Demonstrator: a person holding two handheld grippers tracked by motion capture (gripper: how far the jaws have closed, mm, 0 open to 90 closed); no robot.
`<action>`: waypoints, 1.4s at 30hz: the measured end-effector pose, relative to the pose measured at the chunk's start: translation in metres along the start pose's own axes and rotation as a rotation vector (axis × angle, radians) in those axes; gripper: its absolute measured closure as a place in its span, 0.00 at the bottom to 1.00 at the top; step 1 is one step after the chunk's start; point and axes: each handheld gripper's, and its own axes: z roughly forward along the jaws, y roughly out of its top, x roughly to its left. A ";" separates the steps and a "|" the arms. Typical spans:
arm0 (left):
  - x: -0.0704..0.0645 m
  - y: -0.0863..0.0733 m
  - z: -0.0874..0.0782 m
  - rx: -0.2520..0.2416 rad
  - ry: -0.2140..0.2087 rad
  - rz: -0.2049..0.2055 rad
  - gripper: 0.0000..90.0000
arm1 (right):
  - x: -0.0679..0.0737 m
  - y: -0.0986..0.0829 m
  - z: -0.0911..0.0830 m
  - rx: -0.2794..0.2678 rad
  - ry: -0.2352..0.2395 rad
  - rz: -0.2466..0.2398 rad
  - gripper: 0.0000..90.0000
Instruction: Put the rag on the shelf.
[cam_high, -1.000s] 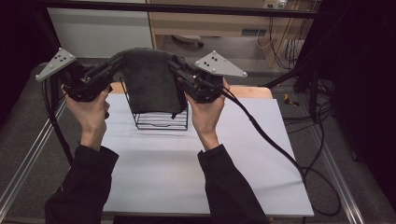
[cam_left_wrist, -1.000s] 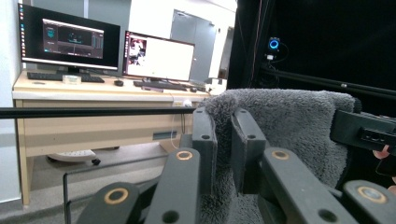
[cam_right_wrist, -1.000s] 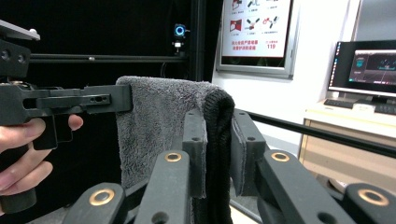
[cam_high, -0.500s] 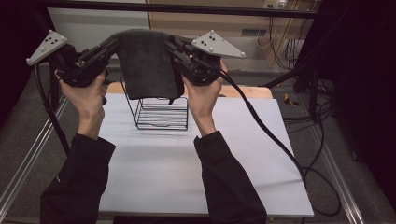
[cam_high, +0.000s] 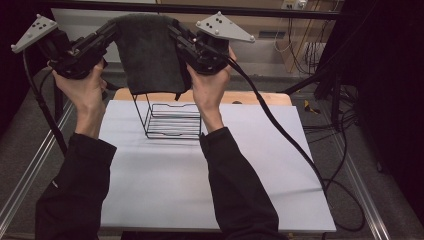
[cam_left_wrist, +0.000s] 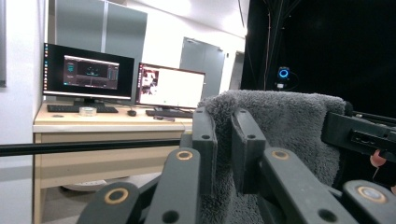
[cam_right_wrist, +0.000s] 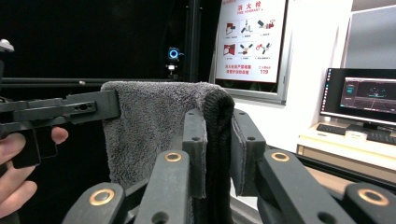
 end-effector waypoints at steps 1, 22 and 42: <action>0.001 0.001 0.001 -0.002 -0.001 -0.002 0.90 | -0.002 0.002 0.004 0.002 0.000 -0.004 0.87; 0.022 0.010 0.040 -0.001 0.010 -0.022 0.90 | -0.029 0.016 0.039 0.008 -0.042 -0.016 0.87; 0.043 -0.012 0.062 0.094 0.032 0.006 0.90 | -0.041 -0.016 0.057 0.081 -0.085 -0.005 0.88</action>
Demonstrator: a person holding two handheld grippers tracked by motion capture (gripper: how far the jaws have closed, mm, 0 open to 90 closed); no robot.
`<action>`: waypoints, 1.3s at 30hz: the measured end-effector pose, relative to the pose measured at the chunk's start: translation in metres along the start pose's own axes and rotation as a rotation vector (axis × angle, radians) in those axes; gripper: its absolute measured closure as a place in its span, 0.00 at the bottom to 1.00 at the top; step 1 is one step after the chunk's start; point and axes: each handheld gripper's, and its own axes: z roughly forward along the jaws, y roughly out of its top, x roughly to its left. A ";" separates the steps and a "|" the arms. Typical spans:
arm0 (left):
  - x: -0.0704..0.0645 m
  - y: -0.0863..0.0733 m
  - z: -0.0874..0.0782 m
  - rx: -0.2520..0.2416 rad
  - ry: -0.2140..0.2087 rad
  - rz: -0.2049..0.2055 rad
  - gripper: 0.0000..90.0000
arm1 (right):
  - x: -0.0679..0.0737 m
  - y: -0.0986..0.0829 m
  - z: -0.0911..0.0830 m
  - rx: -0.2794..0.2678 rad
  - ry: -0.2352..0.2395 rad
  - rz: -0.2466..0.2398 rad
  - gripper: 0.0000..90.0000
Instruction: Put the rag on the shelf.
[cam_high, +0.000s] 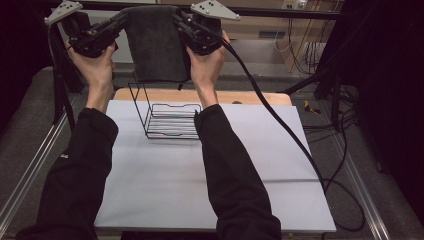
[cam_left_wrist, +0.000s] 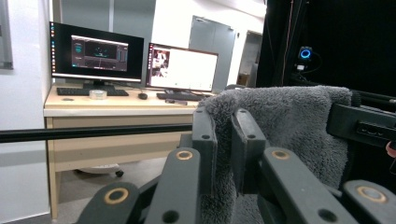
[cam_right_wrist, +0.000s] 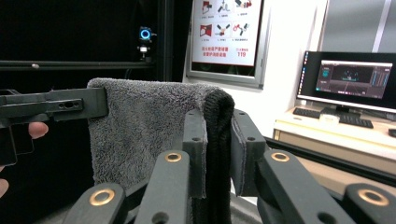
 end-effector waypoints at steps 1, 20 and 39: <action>0.001 -0.002 0.000 0.003 -0.002 -0.005 0.90 | -0.001 -0.003 0.000 0.006 0.001 -0.003 0.88; 0.007 -0.038 -0.014 0.089 -0.041 -0.023 0.90 | -0.001 -0.035 -0.009 0.095 0.053 0.042 0.87; 0.002 -0.062 -0.030 0.165 -0.086 0.008 0.90 | -0.002 -0.062 -0.027 0.161 0.108 0.035 0.87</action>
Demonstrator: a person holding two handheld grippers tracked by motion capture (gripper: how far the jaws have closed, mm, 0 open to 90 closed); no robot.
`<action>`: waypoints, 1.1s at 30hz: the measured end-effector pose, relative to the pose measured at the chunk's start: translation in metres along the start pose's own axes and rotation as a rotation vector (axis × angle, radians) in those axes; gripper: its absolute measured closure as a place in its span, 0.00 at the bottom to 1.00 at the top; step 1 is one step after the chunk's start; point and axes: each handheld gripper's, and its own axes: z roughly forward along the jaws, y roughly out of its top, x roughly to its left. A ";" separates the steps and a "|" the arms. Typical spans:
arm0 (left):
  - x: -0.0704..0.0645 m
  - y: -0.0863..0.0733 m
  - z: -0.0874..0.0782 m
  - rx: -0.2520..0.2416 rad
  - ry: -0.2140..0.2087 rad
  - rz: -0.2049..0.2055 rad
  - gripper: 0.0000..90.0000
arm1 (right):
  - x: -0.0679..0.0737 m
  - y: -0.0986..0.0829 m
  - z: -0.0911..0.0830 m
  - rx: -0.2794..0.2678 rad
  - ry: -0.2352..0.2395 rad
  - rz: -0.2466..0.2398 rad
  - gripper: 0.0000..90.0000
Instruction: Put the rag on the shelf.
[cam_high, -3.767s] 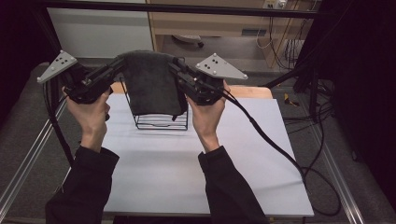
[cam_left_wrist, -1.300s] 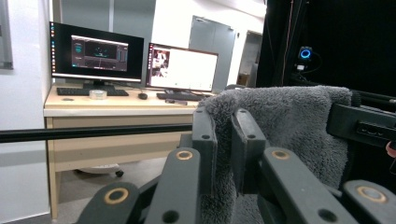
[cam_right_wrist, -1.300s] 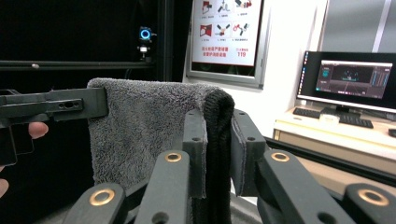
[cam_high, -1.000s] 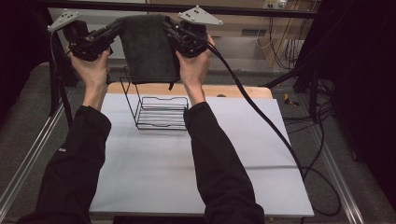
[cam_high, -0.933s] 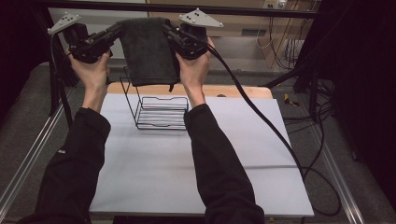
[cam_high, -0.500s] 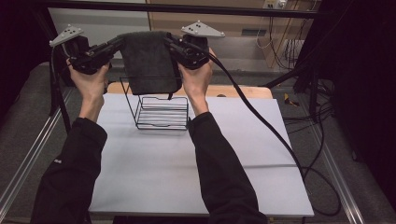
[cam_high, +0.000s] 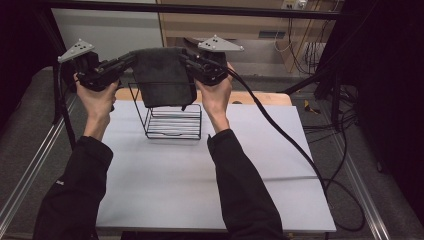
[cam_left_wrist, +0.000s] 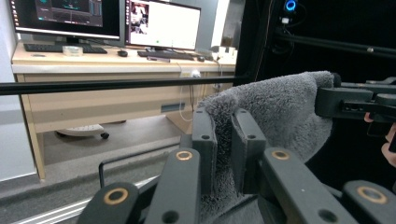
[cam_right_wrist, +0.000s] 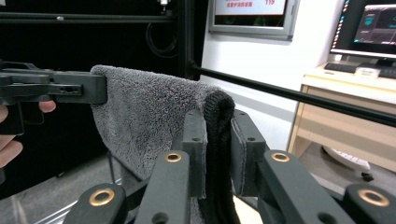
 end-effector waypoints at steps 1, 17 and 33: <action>-0.001 -0.001 -0.001 0.003 0.000 0.004 0.90 | 0.000 -0.002 -0.002 0.011 0.014 0.005 0.87; -0.009 -0.015 -0.016 0.062 -0.023 0.013 0.89 | 0.007 -0.017 -0.010 0.059 0.061 0.003 0.87; -0.010 -0.027 -0.024 0.161 -0.010 0.010 0.85 | 0.011 -0.031 -0.010 0.103 0.102 -0.006 0.87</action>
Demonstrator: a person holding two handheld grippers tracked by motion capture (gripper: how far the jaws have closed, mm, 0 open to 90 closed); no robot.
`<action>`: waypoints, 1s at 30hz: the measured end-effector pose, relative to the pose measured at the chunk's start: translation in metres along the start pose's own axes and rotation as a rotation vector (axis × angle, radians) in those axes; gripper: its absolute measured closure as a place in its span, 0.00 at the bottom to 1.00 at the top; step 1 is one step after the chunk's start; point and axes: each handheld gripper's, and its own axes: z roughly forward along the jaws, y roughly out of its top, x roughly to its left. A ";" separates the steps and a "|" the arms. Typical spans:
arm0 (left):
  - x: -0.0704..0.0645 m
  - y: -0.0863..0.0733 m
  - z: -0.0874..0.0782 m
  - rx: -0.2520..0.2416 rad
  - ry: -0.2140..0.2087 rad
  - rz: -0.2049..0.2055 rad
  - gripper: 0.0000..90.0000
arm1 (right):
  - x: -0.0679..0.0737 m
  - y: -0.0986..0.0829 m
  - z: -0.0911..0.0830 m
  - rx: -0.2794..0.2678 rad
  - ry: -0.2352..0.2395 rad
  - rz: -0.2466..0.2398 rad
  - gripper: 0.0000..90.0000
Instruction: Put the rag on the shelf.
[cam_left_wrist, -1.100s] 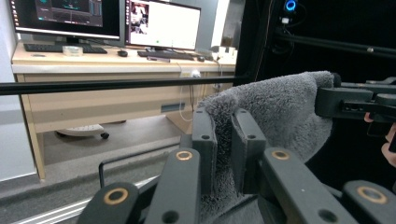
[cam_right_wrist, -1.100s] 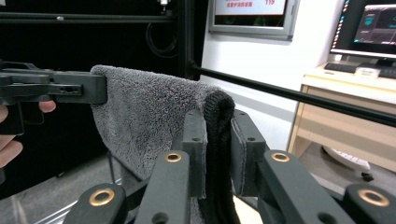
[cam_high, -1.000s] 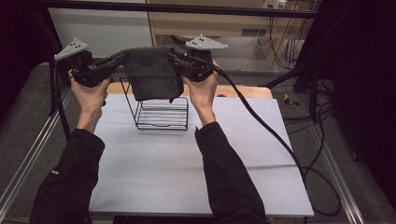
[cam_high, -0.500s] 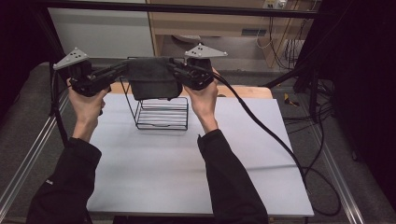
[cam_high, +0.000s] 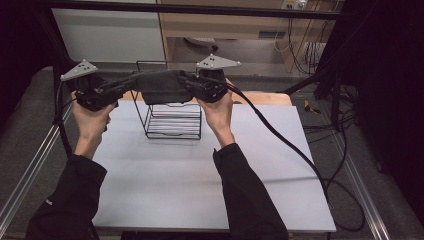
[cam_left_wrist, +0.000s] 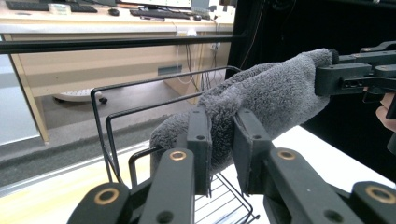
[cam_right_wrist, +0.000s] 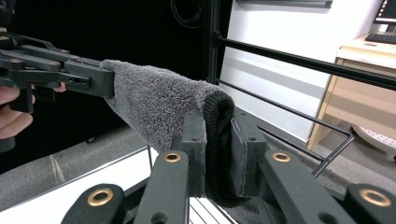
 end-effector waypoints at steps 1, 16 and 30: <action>-0.001 0.002 -0.002 0.007 0.004 0.003 0.82 | 0.000 -0.001 0.000 0.001 -0.001 -0.002 0.87; -0.006 0.032 0.003 0.093 0.016 -0.040 0.97 | 0.002 -0.009 -0.001 0.008 0.021 -0.028 0.84; -0.010 0.003 0.006 0.162 -0.030 -0.036 0.99 | 0.004 -0.006 -0.010 0.040 0.069 -0.028 0.49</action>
